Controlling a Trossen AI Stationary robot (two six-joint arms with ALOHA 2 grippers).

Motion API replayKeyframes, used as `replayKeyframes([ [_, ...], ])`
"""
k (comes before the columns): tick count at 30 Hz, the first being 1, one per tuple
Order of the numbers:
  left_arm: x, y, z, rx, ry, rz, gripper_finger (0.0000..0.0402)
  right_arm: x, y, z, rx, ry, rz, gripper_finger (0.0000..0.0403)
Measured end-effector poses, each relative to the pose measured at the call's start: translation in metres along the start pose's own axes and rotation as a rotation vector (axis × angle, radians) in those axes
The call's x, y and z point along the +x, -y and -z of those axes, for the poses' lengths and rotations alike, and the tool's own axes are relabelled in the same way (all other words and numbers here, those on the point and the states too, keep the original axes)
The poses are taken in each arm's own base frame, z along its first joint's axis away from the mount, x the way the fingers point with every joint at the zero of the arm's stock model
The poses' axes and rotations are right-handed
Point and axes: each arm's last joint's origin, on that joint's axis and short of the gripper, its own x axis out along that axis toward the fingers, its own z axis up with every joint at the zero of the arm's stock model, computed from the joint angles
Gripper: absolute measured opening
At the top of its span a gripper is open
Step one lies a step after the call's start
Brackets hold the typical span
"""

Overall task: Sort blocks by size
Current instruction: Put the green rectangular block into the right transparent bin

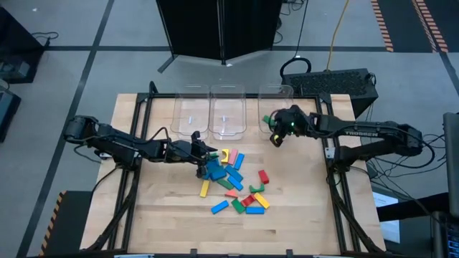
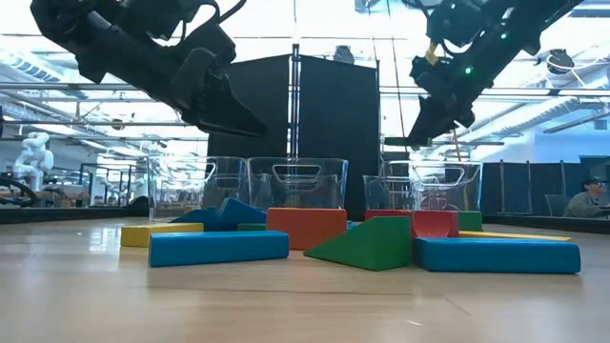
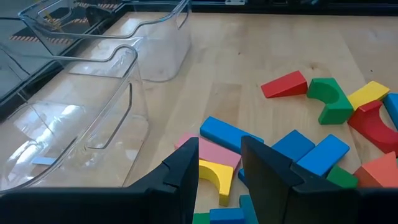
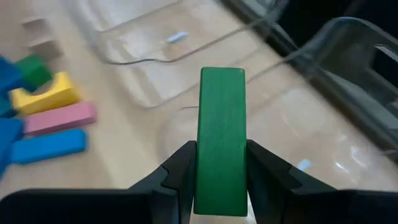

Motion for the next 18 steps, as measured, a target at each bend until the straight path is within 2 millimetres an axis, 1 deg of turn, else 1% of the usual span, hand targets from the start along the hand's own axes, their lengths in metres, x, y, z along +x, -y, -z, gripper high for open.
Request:
replayKeyframes([
  [5, 0.0, 0.0, 0.0, 0.0, 0.0, 0.0, 0.0123, 0.005, 0.023, -0.003, 0.027, -0.01, 0.047, 0.0107],
  [9, 0.0, 0.0, 0.0, 0.001, 0.0, -0.002, 0.0123, 0.015, 0.04, -0.003, 0.052, -0.051, 0.064, 0.0107],
  [14, 0.0, -0.001, -0.001, 0.001, 0.007, -0.024, 0.0123, 0.034, 0.059, 0.002, 0.078, -0.122, 0.086, 0.0107],
  [18, 0.0, -0.001, -0.001, 0.001, 0.009, -0.026, 0.0123, 0.048, 0.07, 0.0, 0.078, -0.173, 0.116, 0.0107],
])
